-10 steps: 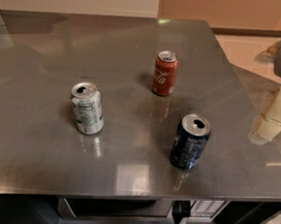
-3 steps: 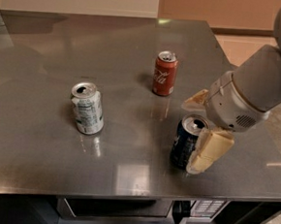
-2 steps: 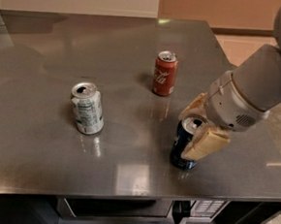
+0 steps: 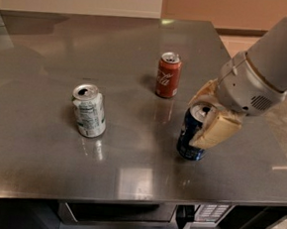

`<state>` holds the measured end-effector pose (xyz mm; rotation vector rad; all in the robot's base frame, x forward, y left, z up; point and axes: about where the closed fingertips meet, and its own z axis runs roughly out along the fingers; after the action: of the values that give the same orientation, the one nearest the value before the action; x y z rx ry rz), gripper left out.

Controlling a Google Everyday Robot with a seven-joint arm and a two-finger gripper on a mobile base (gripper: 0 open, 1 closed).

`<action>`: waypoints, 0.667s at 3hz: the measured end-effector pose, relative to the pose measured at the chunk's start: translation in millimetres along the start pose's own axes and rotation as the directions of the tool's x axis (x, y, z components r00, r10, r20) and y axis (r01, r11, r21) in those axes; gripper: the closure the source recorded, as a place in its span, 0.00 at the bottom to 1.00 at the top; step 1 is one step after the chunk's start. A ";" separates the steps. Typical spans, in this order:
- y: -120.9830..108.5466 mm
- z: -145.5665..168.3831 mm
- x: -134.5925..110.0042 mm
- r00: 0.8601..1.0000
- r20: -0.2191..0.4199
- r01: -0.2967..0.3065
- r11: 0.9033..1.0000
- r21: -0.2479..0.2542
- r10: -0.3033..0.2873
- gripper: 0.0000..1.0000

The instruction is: Pick pepsi can

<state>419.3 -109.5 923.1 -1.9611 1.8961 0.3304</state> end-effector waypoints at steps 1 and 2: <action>-9.1 -17.8 -9.1 1.000 0.009 0.008 1.000 -0.014 -0.008 1.00; -27.9 -43.9 -22.2 1.000 0.013 0.011 0.999 -0.034 -0.011 1.00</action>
Offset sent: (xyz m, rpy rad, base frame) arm 0.0217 -0.0050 0.0609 -0.0033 0.0568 0.0295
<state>441.4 -108.4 975.2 -1.9856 1.8826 0.3737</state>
